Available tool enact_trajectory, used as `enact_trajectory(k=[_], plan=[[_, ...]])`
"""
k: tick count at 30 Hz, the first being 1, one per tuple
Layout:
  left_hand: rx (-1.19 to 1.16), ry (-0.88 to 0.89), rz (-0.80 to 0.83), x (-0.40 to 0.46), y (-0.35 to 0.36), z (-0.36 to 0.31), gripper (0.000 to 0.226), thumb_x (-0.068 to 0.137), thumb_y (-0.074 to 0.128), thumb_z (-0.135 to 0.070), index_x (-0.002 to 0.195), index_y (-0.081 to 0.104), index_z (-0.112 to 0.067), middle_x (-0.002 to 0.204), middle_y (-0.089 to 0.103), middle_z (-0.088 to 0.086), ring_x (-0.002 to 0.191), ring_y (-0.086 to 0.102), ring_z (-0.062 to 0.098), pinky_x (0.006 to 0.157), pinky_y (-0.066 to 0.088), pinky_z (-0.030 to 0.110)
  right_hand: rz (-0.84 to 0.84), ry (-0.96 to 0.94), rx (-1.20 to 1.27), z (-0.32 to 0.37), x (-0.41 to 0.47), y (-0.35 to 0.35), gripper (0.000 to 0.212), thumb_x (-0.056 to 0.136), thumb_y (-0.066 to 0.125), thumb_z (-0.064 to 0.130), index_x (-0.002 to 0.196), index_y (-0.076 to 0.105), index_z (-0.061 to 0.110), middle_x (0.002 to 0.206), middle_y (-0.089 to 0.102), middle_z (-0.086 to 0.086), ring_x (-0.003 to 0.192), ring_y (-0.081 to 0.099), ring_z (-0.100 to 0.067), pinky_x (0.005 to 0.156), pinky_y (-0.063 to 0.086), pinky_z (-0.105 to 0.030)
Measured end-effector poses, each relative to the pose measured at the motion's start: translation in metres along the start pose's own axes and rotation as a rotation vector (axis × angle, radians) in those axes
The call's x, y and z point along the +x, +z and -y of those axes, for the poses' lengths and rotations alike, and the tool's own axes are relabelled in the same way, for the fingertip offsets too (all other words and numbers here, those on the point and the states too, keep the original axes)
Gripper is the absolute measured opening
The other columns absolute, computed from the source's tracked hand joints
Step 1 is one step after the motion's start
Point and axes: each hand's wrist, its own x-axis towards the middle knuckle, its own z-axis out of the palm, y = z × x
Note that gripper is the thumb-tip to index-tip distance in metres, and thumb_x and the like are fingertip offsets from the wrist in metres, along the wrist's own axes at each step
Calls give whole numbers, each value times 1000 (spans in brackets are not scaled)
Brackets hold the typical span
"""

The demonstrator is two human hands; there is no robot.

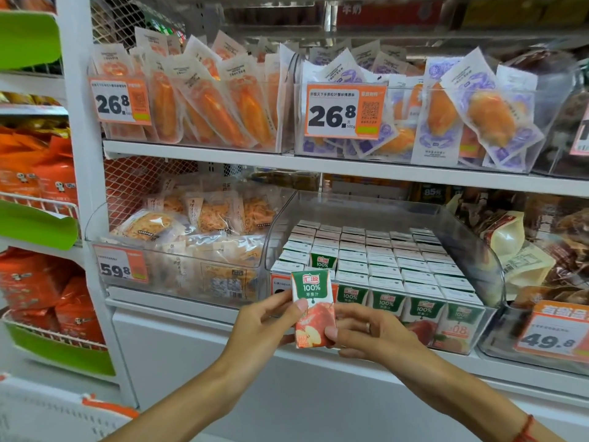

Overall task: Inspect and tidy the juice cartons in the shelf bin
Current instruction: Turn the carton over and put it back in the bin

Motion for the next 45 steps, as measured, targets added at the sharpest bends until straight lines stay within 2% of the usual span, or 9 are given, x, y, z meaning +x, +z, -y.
enact_trajectory(k=[7, 12, 14, 19, 25, 31, 37, 41, 45], plan=[[54, 31, -84, -1, 2, 0, 19, 89, 68, -18, 89, 75, -36, 91, 77, -11, 86, 73, 7, 68, 56, 16, -179, -112, -123, -5, 2, 8, 39, 72, 84, 30, 108, 69, 29, 90, 69, -11, 76, 66, -16, 80, 55, -26], [102, -22, -98, -2, 8, 3, 28, 74, 82, -32, 100, 73, -30, 87, 76, -15, 81, 73, 2, 66, 55, 12, -349, -270, -380, -4, 0, 21, 51, 52, 81, 57, 96, 66, 36, 72, 64, 5, 64, 58, -11, 61, 52, -26], [116, -46, -140, -1, 9, 5, 31, 70, 84, -34, 98, 73, -28, 85, 75, -18, 78, 72, 0, 66, 56, 15, -338, -300, -391, -5, -1, 25, 42, 57, 84, 50, 91, 65, 34, 72, 63, 6, 61, 57, -10, 59, 50, -26], [-6, -98, -71, 1, -2, 5, 38, 66, 73, -47, 100, 73, -29, 93, 77, -11, 85, 74, 8, 71, 58, 18, -172, -251, -226, -1, 0, 23, 23, 80, 78, 26, 100, 68, 32, 81, 70, 3, 81, 67, -12, 79, 55, -27], [-67, -27, 13, 1, -6, -6, 45, 77, 60, -50, 113, 68, -25, 100, 77, -4, 94, 73, 10, 73, 54, 13, -48, -67, -49, 7, -4, 13, 65, 65, 81, 58, 122, 60, 36, 115, 68, 14, 106, 64, 0, 98, 49, -30], [-68, 21, 92, -2, 3, -4, 42, 82, 55, -48, 117, 64, -29, 105, 75, -11, 98, 71, 4, 73, 52, 10, 136, -32, 78, 13, -7, 13, 44, 82, 72, 33, 125, 63, 28, 119, 70, 8, 113, 64, -10, 101, 50, -28], [62, 90, 38, -2, 10, -1, 31, 85, 57, -46, 107, 72, -30, 101, 76, -11, 98, 70, 4, 78, 52, 13, -73, -13, 55, 7, -9, 20, 36, 76, 78, 31, 111, 71, 27, 100, 76, 9, 94, 71, -7, 92, 52, -26], [65, 100, -14, 0, 7, -1, 26, 77, 66, -41, 101, 71, -36, 95, 76, -16, 92, 71, 4, 74, 55, 15, -247, -105, -59, 9, -10, 19, 32, 70, 84, 28, 99, 73, 30, 82, 75, 13, 75, 69, 1, 68, 47, -8], [50, 21, 41, -2, 6, -3, 32, 85, 67, -26, 117, 69, -24, 105, 75, -10, 97, 72, 9, 80, 57, 20, -355, -201, -223, 10, -7, 14, 41, 62, 87, 39, 100, 71, 37, 78, 71, 5, 65, 59, -4, 63, 49, -17]])
